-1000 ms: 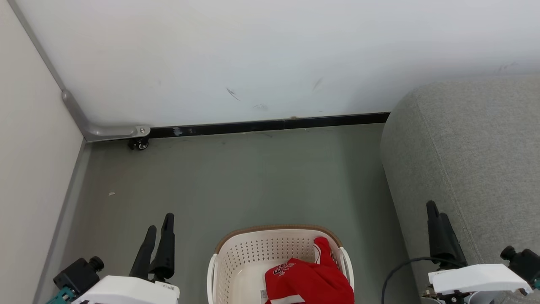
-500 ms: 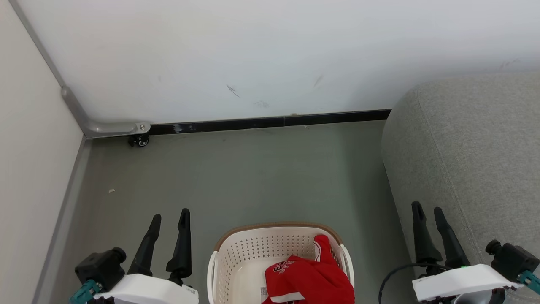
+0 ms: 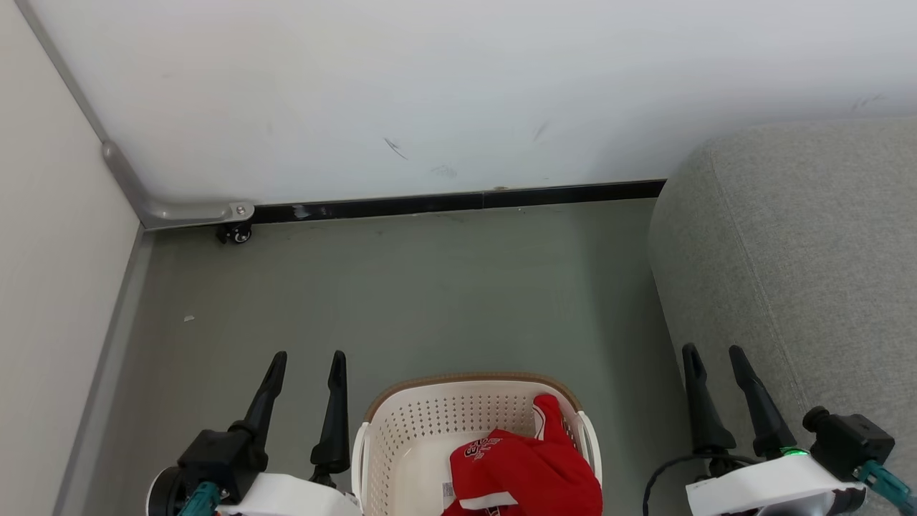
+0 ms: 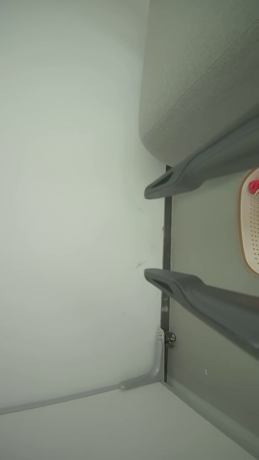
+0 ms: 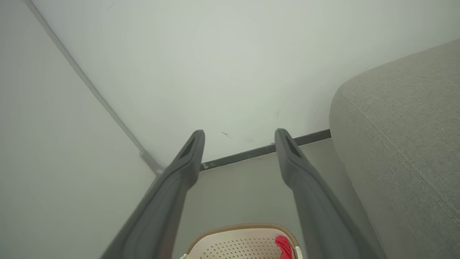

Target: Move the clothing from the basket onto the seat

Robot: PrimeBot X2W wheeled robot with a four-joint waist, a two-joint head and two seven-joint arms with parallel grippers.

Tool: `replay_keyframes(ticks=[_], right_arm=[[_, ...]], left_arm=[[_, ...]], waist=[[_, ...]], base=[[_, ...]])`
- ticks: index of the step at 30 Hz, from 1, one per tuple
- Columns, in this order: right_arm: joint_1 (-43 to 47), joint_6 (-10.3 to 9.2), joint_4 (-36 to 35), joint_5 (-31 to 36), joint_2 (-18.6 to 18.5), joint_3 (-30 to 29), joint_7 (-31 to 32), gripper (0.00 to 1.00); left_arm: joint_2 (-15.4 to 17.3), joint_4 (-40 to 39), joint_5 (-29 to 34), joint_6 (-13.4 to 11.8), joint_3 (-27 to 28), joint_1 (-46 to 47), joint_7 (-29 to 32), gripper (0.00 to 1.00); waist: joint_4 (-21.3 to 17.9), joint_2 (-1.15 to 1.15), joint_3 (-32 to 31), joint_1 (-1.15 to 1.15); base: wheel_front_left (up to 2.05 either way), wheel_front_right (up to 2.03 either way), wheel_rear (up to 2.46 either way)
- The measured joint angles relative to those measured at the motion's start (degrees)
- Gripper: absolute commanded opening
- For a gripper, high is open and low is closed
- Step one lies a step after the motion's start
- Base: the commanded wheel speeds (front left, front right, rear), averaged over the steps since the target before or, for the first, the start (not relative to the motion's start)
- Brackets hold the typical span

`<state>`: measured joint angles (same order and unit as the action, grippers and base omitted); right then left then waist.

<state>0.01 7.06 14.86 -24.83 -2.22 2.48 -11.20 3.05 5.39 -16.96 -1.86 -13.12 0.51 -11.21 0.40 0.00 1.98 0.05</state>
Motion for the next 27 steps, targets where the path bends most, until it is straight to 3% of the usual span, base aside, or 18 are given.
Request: replay_keyframes(ticks=[12,27], right_arm=[[0.0,0.01,0.2,8.5,0.0,1.0,-2.5,1.0],[0.0,0.01,0.2,10.8,0.0,1.0,-3.0,1.0]], left_arm=[[0.0,2.3,8.7,-4.6,0.0,-0.1,-2.5,1.0],[0.0,3.9,10.6,-5.6,0.4,-0.1,-3.0,1.0]], waist=[[0.0,0.0,0.3,-0.01],[-0.2,0.0,0.3,-0.02]], base=[[0.0,0.0,0.0],[0.0,0.0,0.0]])
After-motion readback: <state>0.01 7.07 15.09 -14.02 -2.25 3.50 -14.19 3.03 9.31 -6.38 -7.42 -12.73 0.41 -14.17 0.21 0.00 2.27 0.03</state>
